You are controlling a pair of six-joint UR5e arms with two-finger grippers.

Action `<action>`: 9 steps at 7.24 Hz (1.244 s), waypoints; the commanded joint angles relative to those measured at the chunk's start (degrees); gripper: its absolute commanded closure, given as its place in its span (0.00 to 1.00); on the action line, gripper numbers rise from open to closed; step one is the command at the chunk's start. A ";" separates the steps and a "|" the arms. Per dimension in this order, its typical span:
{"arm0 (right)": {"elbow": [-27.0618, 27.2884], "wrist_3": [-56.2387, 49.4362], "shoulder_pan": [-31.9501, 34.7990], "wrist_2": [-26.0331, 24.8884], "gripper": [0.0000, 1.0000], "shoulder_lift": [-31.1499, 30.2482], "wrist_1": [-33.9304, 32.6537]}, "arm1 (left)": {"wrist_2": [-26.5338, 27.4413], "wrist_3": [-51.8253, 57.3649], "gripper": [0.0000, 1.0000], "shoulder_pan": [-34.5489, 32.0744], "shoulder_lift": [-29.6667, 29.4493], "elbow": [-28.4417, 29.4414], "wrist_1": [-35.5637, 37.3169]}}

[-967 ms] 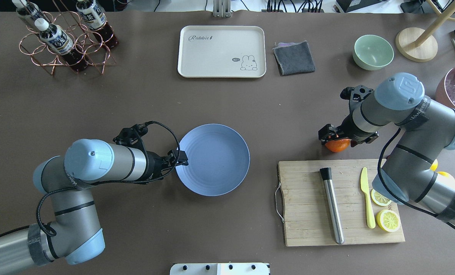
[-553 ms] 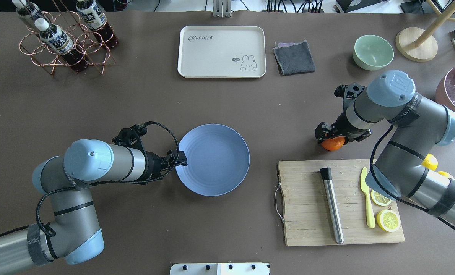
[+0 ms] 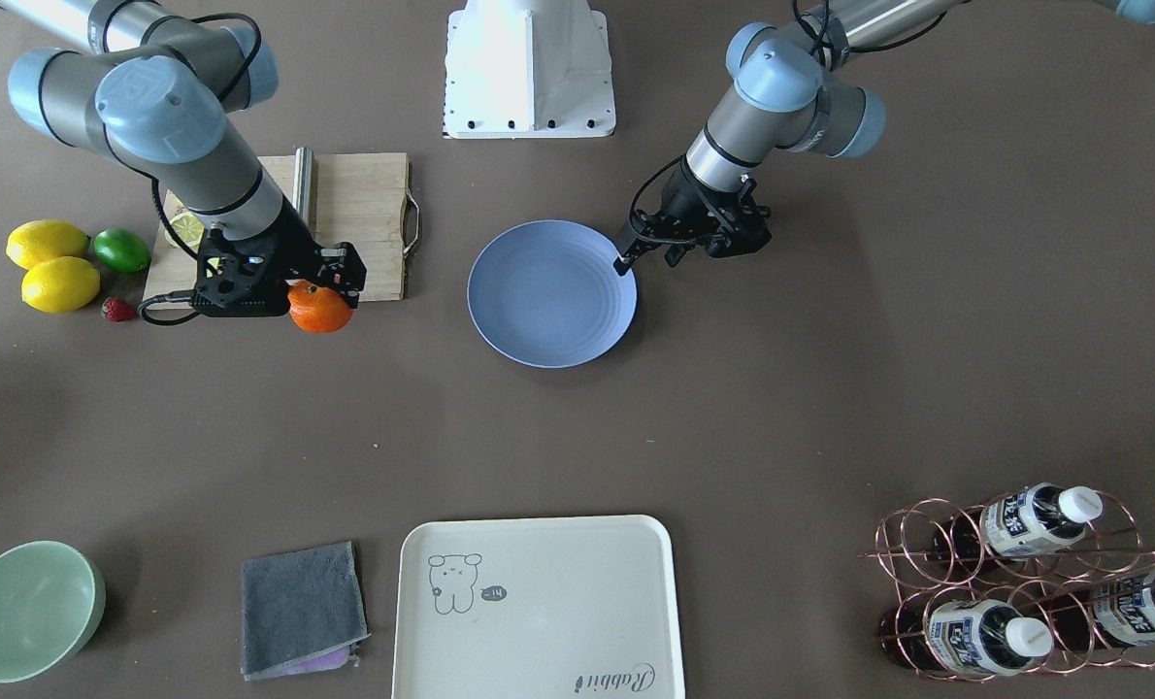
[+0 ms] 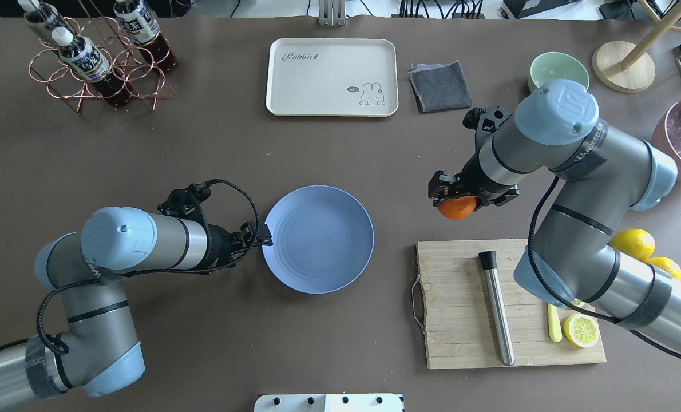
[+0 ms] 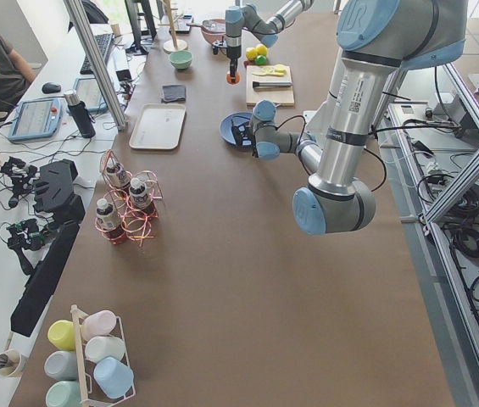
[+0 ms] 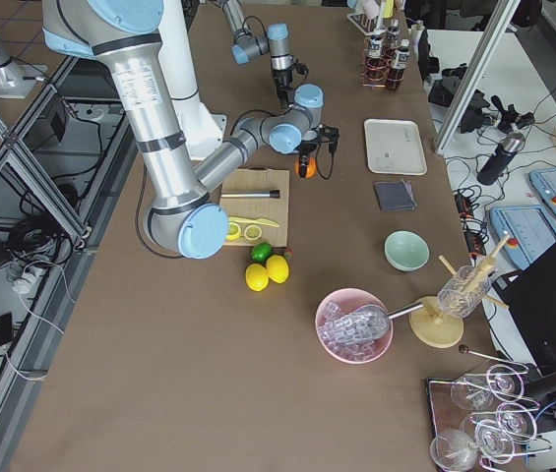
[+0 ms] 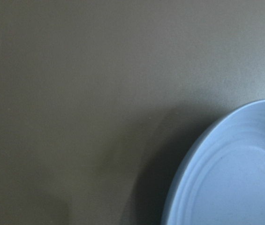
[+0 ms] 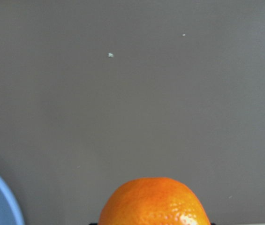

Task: Pick orange to plate
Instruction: 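Lift the tangerine with the right gripper and carry it toward the blue plate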

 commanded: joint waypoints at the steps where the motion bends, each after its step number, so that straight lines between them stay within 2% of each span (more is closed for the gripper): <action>1: -1.21 11.23 -8.95 -7.06 1.00 8.02 -1.87 | -2.50 6.32 0.03 -2.99 9.60 -6.52 -0.18; 4: -13.40 17.15 -13.01 -11.55 1.00 18.74 -0.99 | -4.98 8.65 0.03 -6.87 13.50 -7.16 -0.18; 6: -17.38 17.16 -14.07 -12.71 1.00 18.95 3.65 | -4.98 8.65 0.03 -6.78 13.78 -7.60 -0.27; 9: -18.45 17.59 -15.04 -13.15 1.00 19.12 4.73 | -5.24 8.65 0.03 -6.17 13.43 -7.25 -0.27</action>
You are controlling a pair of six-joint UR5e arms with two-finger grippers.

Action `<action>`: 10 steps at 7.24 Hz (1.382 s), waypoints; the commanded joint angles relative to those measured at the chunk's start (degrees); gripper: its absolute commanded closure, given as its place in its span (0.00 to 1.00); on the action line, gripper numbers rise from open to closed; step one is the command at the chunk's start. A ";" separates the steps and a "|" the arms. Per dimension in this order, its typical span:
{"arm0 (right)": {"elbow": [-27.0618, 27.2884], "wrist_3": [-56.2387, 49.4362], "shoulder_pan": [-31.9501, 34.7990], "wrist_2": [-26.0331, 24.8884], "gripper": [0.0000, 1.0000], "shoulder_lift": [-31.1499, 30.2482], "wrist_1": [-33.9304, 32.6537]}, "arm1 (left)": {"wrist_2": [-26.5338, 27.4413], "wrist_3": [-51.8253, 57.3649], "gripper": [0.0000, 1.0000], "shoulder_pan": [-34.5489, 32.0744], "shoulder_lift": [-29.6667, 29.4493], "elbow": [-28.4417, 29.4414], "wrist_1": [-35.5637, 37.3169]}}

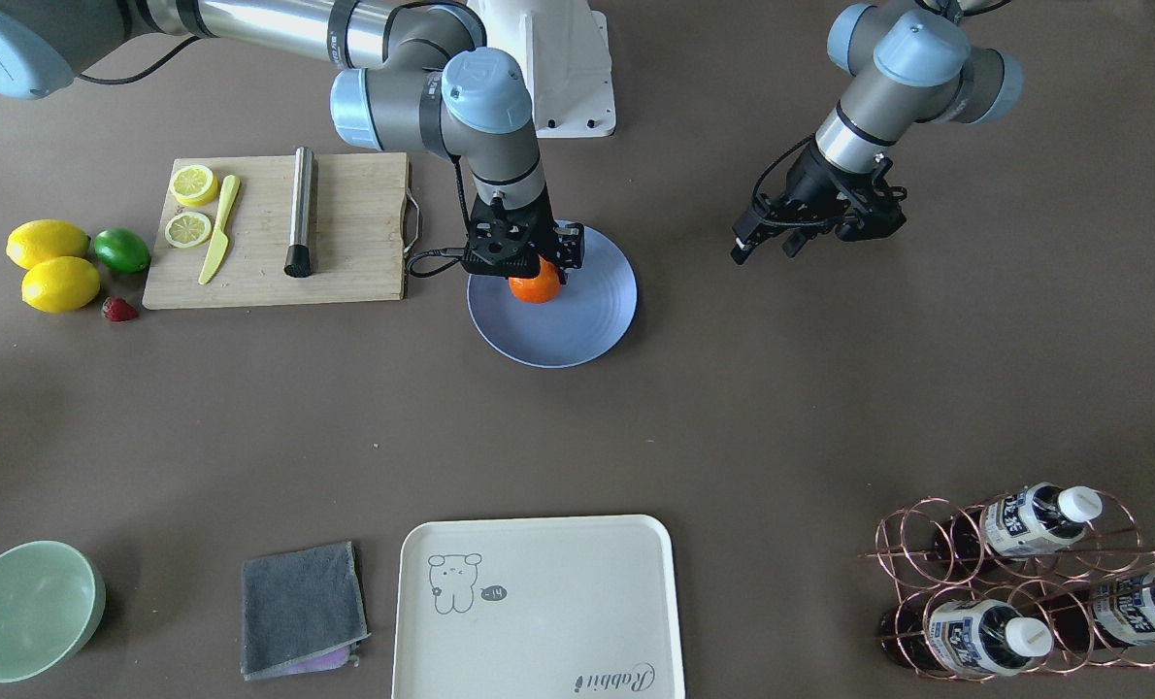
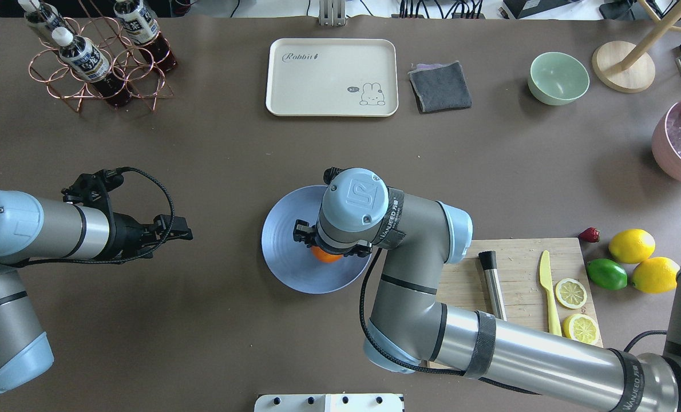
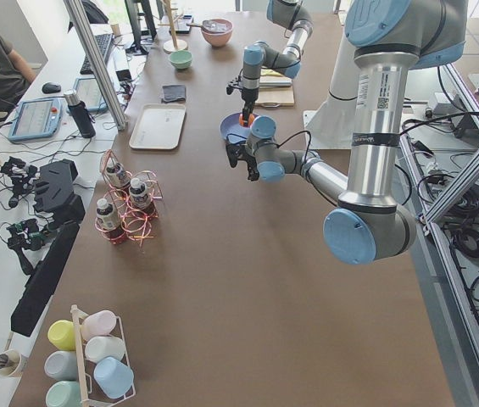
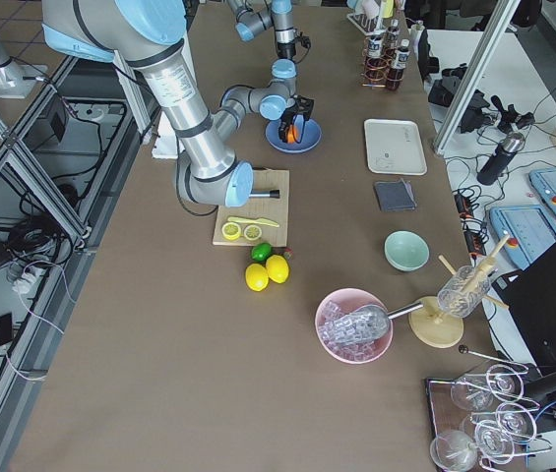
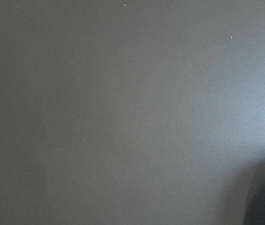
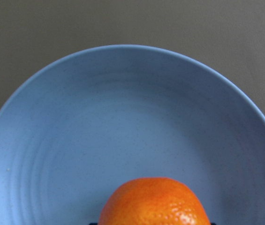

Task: Pick orange to plate
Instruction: 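Lift the tangerine with the right gripper and carry it toward the blue plate, then lower the tangerine onto the plate, open the right gripper while the left arm withdraws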

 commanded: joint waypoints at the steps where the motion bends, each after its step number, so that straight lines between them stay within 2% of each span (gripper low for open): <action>1: -0.25 0.30 -0.46 -0.63 0.87 -0.08 0.58 | -0.10 0.00 0.03 0.26 0.16 0.23 -0.03; 2: -0.25 0.21 -0.46 -0.72 0.01 -0.08 0.58 | -0.10 0.00 0.03 0.35 -0.28 0.58 0.05; 4: 1.23 -0.23 -0.02 -0.29 0.00 0.01 0.50 | -1.50 0.09 0.03 0.26 -0.28 -0.19 -0.03; 5: 4.81 -0.67 2.07 1.28 0.00 -2.17 -0.72 | -7.78 4.70 0.03 -1.48 0.33 -0.55 0.14; 6: 10.16 -5.28 5.83 5.22 0.00 -7.41 -2.56 | -11.84 10.49 0.03 -6.80 1.64 -0.55 0.23; 8: 19.49 -19.32 14.17 11.38 0.00 -21.28 -3.72 | -21.51 24.53 0.03 -17.08 9.60 -0.47 0.05; 10: 22.85 -36.18 24.02 19.37 0.00 -32.72 -2.93 | -28.46 44.90 0.03 -27.01 18.32 2.15 0.14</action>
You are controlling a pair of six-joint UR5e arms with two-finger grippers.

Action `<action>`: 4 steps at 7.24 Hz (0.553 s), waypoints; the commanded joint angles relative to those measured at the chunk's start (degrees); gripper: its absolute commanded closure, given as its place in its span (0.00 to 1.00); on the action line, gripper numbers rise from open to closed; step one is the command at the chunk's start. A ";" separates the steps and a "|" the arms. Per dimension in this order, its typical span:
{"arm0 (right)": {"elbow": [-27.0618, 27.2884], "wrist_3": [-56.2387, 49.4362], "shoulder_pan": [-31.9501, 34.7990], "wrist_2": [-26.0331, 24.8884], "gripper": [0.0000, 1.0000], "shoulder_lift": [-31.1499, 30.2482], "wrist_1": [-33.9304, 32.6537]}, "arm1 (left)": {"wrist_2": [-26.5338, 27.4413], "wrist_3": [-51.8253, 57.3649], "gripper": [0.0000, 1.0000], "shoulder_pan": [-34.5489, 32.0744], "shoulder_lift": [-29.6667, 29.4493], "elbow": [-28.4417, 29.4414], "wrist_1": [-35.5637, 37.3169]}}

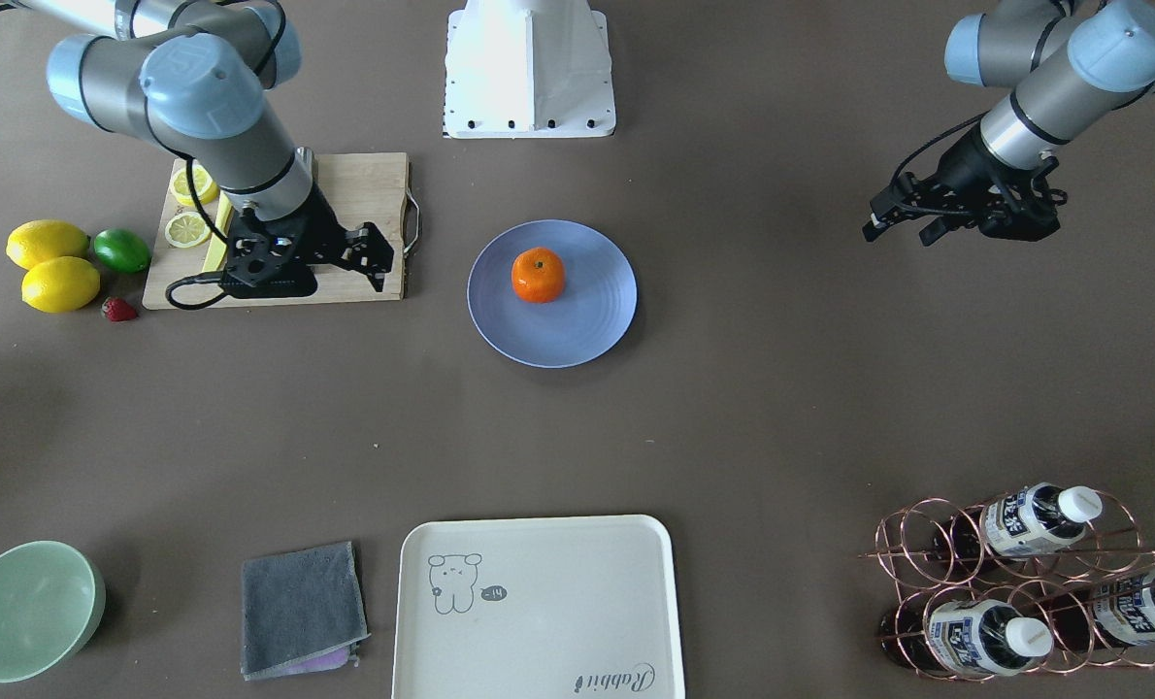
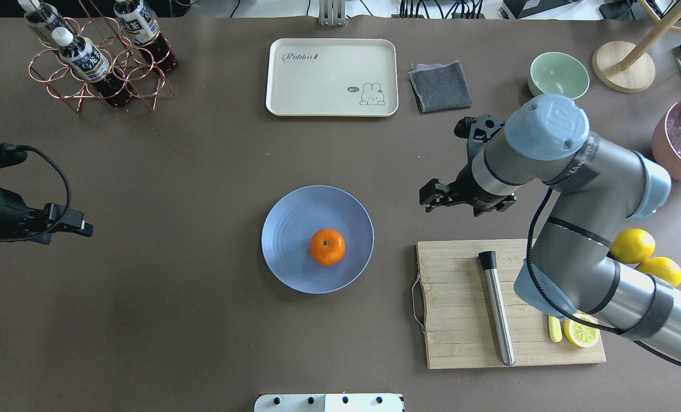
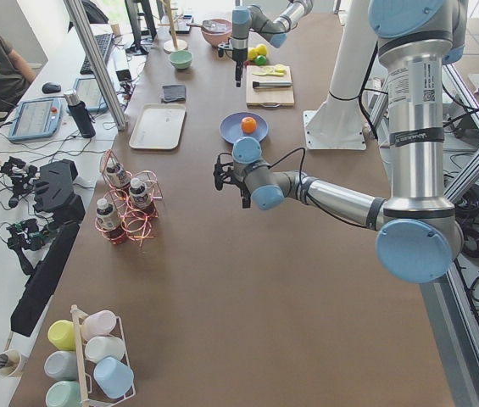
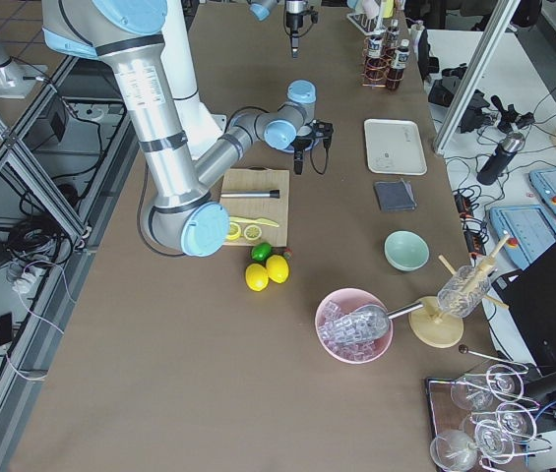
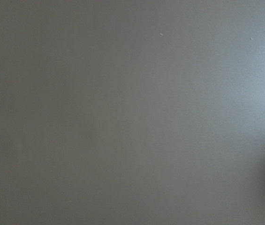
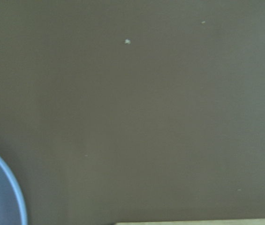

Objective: Pick orange to plate

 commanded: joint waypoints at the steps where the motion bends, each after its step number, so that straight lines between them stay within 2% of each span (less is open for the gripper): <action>1: 2.43 -16.71 9.64 4.89 0.00 -11.67 0.53 | -7.18 19.15 0.03 -12.02 8.03 2.33 0.04; 2: 2.25 -24.69 12.20 4.90 0.00 -16.41 0.70 | -7.47 27.75 0.03 -15.55 12.06 2.60 0.12; 3: 2.08 -32.26 16.32 5.07 0.00 -21.33 1.84 | -8.69 33.83 0.03 -19.42 13.50 4.60 0.47; 4: 0.60 -41.64 22.71 8.12 0.00 -25.82 4.11 | -9.14 41.99 0.03 -22.85 13.25 7.67 2.56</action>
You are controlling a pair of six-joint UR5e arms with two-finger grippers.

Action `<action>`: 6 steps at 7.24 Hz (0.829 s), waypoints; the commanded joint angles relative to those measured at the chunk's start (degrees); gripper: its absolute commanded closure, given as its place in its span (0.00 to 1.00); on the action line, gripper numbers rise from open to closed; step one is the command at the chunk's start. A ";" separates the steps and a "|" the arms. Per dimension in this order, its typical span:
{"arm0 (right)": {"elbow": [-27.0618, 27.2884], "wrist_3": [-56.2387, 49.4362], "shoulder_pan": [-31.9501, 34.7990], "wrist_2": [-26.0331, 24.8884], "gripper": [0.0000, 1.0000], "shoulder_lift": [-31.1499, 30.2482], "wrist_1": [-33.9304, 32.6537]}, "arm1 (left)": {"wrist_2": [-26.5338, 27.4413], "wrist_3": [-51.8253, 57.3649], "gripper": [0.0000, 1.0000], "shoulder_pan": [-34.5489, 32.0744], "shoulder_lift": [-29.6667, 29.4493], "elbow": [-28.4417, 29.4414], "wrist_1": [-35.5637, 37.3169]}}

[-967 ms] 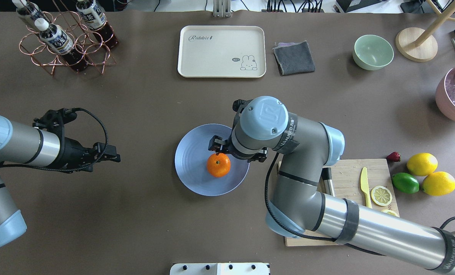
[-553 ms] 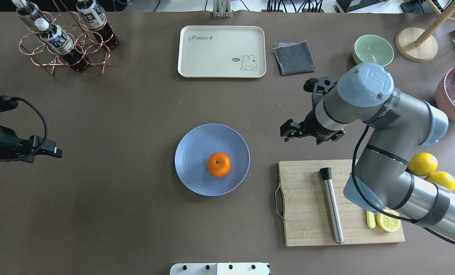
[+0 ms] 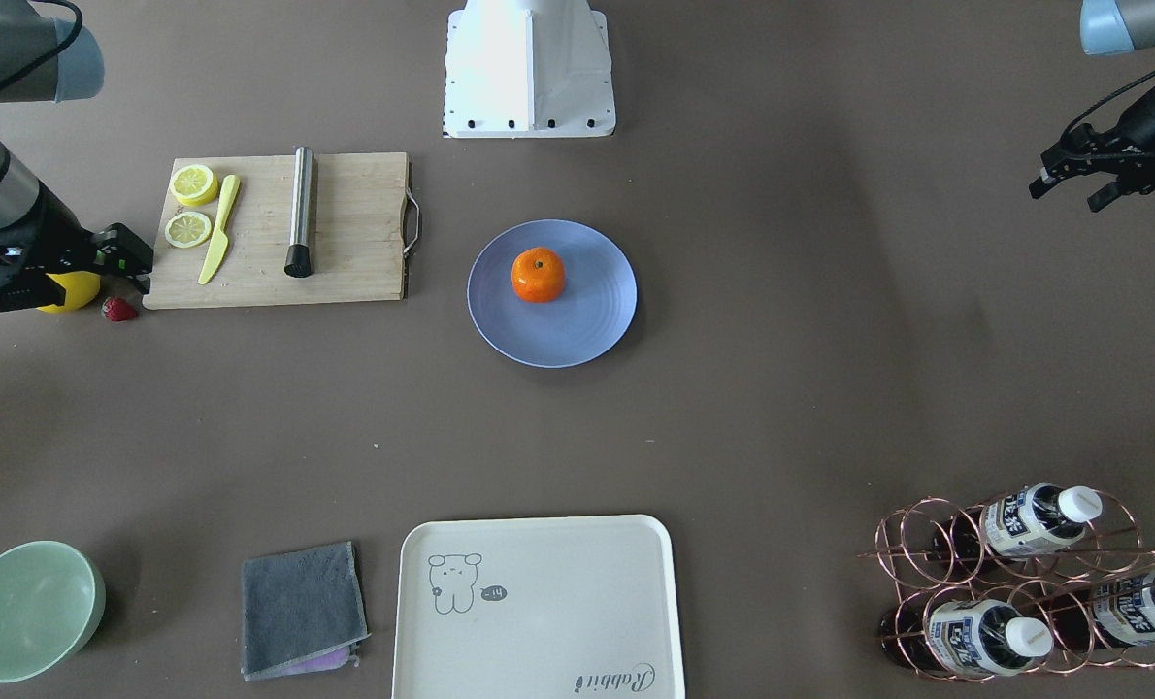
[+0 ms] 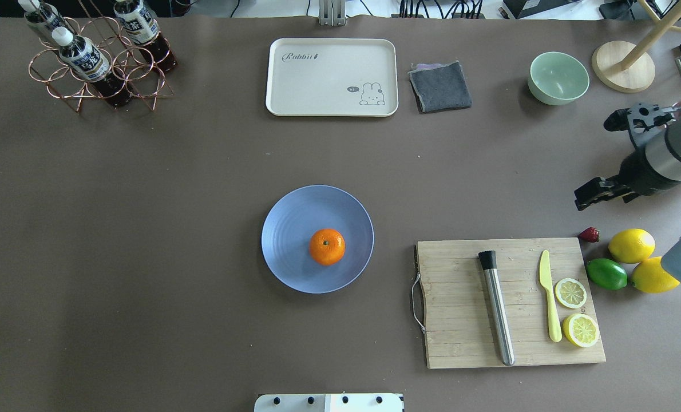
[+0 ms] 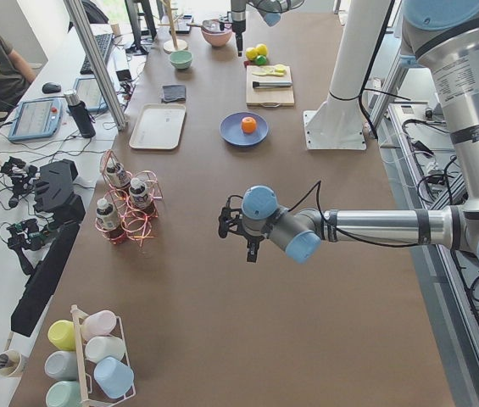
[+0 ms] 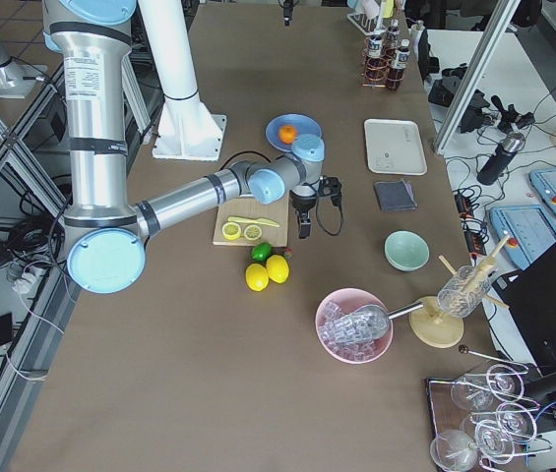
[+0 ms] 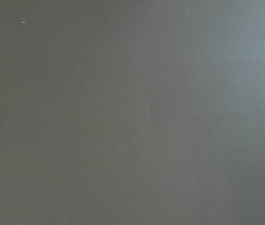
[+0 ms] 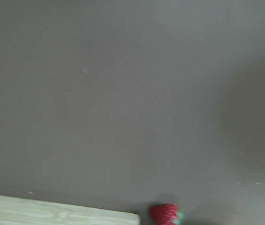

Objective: Pick orange to plate

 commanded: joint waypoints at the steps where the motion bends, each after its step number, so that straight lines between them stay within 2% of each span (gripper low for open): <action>1: -4.23 -22.02 13.88 5.86 0.00 -8.04 2.05 | -1.89 15.15 0.03 -8.54 0.59 2.79 8.15; 2: -7.39 -30.22 18.83 6.93 0.00 -8.84 1.96 | -4.59 17.64 0.03 -11.37 -0.28 2.70 14.21; 4: -10.92 -36.78 24.48 7.82 0.00 -8.50 1.34 | -5.06 21.00 0.03 -14.64 -2.12 2.43 19.70; 6: -12.08 -37.33 24.59 7.82 0.00 -7.97 1.70 | -3.23 21.44 0.03 -15.09 -2.40 1.21 20.51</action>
